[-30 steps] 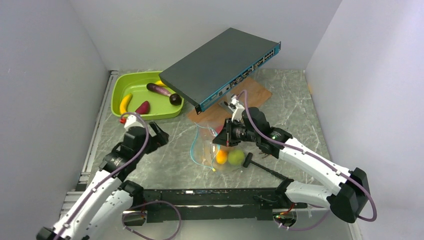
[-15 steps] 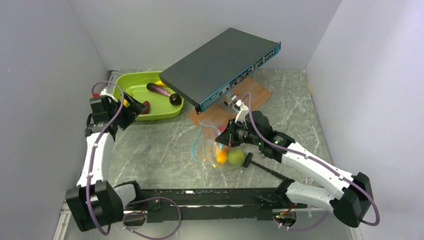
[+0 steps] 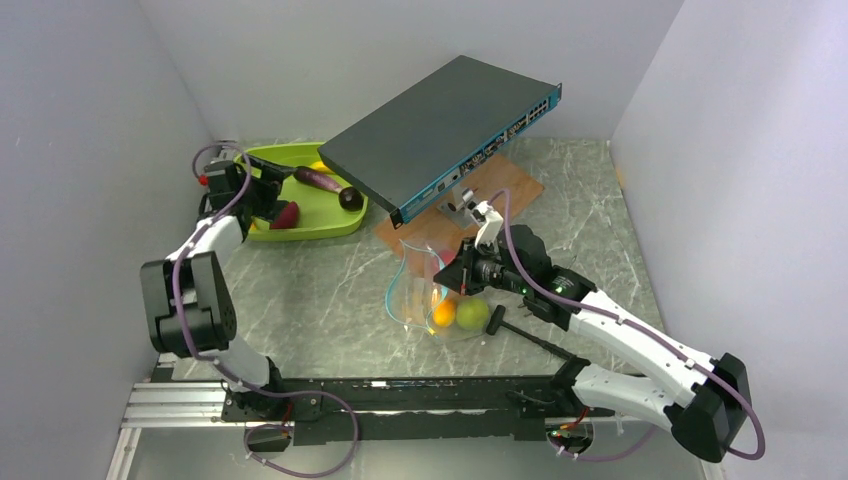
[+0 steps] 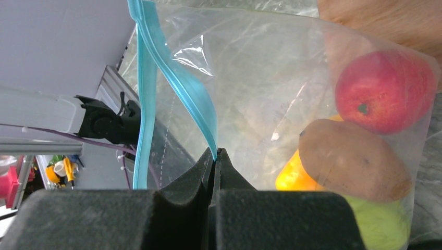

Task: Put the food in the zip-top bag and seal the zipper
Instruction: Pick up the fake vegetable from the bin.

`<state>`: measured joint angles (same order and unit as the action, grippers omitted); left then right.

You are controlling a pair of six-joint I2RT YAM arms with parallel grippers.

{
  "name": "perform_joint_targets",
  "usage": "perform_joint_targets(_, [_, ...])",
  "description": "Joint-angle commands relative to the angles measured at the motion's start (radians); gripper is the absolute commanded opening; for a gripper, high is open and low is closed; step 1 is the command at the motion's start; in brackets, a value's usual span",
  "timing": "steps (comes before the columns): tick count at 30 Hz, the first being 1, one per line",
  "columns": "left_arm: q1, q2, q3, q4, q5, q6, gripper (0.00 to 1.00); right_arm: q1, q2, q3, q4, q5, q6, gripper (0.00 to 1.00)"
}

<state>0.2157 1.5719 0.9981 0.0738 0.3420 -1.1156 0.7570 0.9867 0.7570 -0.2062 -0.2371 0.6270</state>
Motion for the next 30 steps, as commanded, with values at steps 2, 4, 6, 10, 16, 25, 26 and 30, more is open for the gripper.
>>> perform_joint_targets(2, [-0.079, 0.108, 0.109, 0.136, -0.137, -0.035, 0.98, 0.000, -0.030, -0.018, 0.081, -0.002, -0.032, 0.00])
perform_joint_targets(4, [-0.097, 0.153, 0.145, 0.116, -0.176, -0.019, 0.98, 0.010, -0.037, -0.030, 0.089, 0.011, -0.038, 0.00])
perform_joint_targets(6, [-0.112, 0.182, 0.139, 0.134, -0.226, -0.031, 0.96, 0.045, -0.045, -0.021, 0.069, 0.070, -0.064, 0.00])
perform_joint_targets(10, [-0.147, 0.246, 0.141, 0.170, -0.311, -0.083, 0.91, 0.117, -0.062, -0.002, 0.036, 0.147, -0.108, 0.00])
perform_joint_targets(16, [-0.194, 0.390, 0.235, 0.164, -0.339, -0.115, 0.91, 0.175, -0.079, -0.009, 0.032, 0.187, -0.125, 0.00])
perform_joint_targets(25, [-0.209, 0.530, 0.287, 0.261, -0.399, -0.186, 0.79, 0.196, -0.099, -0.012, 0.010, 0.236, -0.145, 0.00])
perform_joint_targets(26, [-0.209, 0.537, 0.289, 0.267, -0.407, -0.189, 0.78, 0.199, -0.099, -0.009, 0.009, 0.236, -0.148, 0.00])
perform_joint_targets(30, [-0.208, 0.560, 0.293, 0.291, -0.427, -0.206, 0.71, 0.209, -0.095, -0.006, 0.013, 0.237, -0.150, 0.00])
